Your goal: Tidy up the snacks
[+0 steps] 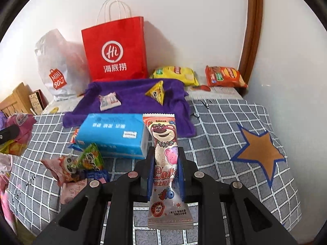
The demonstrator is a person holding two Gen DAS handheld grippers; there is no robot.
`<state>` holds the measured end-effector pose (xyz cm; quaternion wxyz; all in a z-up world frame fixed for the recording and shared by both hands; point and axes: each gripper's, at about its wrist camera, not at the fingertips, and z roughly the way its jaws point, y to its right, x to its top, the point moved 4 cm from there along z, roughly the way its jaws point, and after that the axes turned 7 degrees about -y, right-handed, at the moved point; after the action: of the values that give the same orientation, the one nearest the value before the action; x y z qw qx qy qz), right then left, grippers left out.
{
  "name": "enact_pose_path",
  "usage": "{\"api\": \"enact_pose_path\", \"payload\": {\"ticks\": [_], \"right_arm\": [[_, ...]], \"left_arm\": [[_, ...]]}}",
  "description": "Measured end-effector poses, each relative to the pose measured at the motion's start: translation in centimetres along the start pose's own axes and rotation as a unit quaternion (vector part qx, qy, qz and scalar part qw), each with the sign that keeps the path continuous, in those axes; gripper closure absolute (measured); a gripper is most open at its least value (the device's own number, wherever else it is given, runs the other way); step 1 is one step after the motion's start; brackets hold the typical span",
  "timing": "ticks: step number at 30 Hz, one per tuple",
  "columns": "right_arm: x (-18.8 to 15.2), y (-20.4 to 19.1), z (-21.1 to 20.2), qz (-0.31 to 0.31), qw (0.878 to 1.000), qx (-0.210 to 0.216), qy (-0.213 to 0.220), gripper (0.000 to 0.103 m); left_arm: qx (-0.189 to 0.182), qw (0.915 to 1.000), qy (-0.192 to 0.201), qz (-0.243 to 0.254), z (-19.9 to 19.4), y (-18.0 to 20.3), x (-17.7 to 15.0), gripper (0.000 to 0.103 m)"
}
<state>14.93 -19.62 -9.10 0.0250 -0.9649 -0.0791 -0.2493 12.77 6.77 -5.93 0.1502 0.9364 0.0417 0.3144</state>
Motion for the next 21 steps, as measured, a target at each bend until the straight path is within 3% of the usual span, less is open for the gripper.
{"api": "enact_pose_path", "payload": {"ticks": [21], "right_arm": [[6.3,-1.1,1.2,-0.01,1.0,0.011,0.017,0.083]], "left_arm": [[0.004,0.9999,-0.009,0.009,2.8,2.3,5.7,0.047]]}}
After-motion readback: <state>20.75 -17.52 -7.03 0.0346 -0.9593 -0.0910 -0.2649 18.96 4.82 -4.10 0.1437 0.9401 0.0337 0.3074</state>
